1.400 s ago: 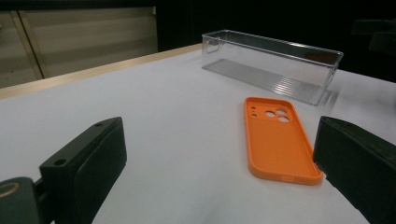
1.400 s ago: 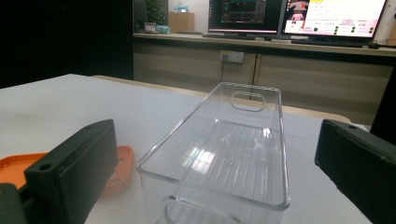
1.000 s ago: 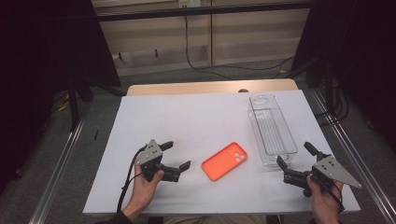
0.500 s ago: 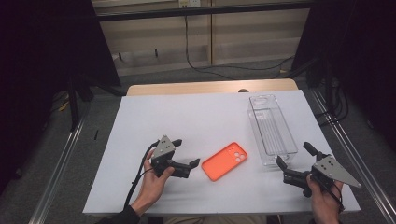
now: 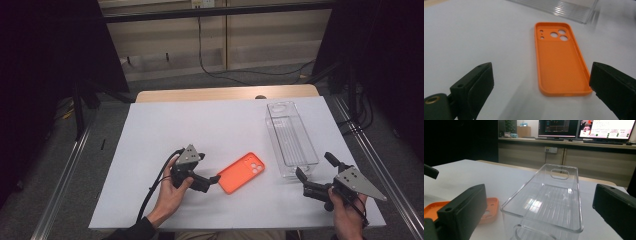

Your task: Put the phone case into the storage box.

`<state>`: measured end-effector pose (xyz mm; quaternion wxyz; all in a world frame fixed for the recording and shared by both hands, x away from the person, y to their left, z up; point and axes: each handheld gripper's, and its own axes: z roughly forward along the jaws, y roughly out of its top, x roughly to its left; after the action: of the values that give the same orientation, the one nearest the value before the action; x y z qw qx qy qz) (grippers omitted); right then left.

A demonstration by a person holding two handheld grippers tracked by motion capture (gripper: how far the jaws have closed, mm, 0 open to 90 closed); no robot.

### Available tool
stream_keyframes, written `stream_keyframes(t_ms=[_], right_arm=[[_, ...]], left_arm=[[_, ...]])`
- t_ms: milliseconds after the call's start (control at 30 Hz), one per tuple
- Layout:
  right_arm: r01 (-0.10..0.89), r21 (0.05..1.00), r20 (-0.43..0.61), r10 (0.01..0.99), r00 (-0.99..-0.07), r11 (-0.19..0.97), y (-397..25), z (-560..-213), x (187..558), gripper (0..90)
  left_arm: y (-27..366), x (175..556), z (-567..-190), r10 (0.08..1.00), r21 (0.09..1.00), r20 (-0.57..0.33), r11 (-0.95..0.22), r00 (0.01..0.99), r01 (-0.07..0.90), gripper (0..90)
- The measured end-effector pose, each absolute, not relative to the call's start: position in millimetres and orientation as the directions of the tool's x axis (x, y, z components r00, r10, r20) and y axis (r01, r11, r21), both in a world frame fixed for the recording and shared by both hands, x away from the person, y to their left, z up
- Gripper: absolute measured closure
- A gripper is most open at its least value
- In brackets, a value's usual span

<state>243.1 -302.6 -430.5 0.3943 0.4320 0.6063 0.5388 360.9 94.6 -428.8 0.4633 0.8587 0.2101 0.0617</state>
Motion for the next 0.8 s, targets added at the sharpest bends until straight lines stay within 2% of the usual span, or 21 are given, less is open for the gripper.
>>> stream_keyframes(t_ms=[167, 600, 633, 800], right_arm=[[0.097, 0.994, -0.012, 0.948, -0.318, 0.045, -303, -430, 243, 0.0], [0.096, 0.994, -0.014, 0.949, -0.314, 0.047, -303, -430, 243, 0.0], [0.097, 0.994, -0.016, 0.949, -0.315, 0.049, -303, -430, 243, 0.0], [0.097, 0.994, -0.017, 0.950, -0.312, 0.049, -303, -430, 242, 0.0]], left_arm=[[83, 362, -426, 0.376, 0.804, -0.129, -0.502, 0.918, 0.319, 5.5], [62, 371, -426, 0.380, 0.775, -0.135, -0.535, 0.915, 0.337, 4.9], [59, 371, -427, 0.369, 0.751, -0.130, -0.570, 0.920, 0.334, 5.0], [53, 371, -428, 0.346, 0.740, -0.157, -0.579, 0.925, 0.342, 3.9]])
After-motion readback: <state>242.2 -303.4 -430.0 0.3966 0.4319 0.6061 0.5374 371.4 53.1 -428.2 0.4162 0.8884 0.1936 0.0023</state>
